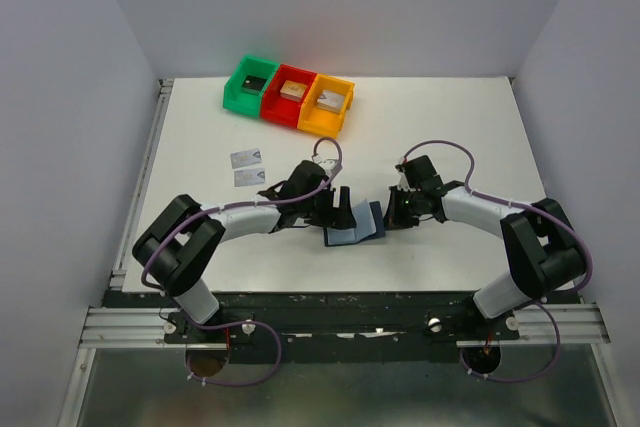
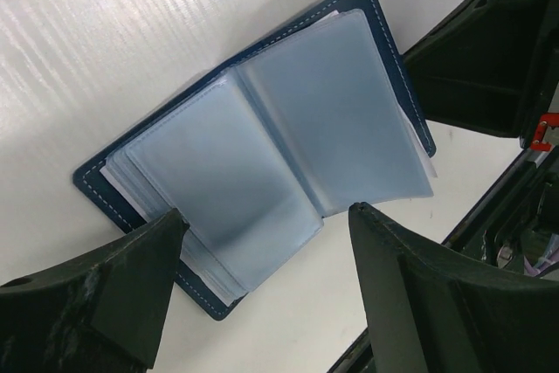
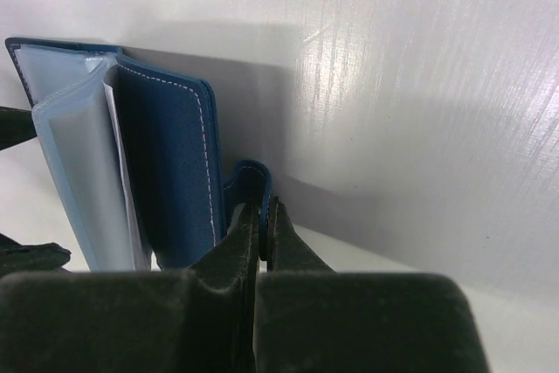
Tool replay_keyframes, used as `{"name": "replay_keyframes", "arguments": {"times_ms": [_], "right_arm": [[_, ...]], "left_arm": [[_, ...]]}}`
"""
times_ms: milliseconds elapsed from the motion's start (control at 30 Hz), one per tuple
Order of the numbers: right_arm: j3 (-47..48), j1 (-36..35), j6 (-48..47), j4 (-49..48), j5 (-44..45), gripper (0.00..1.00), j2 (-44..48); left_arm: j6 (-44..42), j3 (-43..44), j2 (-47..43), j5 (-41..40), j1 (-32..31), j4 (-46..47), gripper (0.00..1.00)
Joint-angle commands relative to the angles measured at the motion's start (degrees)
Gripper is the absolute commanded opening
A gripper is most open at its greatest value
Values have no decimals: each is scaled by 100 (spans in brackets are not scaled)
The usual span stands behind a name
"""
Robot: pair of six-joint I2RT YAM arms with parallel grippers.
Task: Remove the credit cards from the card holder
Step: Remove the credit card from the card holder.
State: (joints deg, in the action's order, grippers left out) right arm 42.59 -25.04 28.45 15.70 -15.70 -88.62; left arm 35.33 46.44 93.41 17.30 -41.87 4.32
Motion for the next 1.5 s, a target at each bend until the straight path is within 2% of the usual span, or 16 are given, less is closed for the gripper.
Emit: {"name": "replay_keyframes", "arguments": {"times_ms": [0, 900, 1000, 1233, 1467], "right_arm": [[-31, -1, -67, -41, -73, 0, -182], [-137, 8, 91, 64, 67, 1, -77], [-119, -1, 135, 169, 173, 8, 37], [-49, 8, 170, 433, 375, 37, 204], [-5, 8, 196, 688, 630, 50, 433]], "left_arm": [[-167, 102, 143, 379, -85, 104, 86], [-492, 894, 705, 757, -322, -115, 86], [-483, 946, 697, 775, -313, -89, 86], [-518, 1148, 749, 845, -375, -115, 86], [-571, 1342, 881, 907, -445, -186, 86]]}}
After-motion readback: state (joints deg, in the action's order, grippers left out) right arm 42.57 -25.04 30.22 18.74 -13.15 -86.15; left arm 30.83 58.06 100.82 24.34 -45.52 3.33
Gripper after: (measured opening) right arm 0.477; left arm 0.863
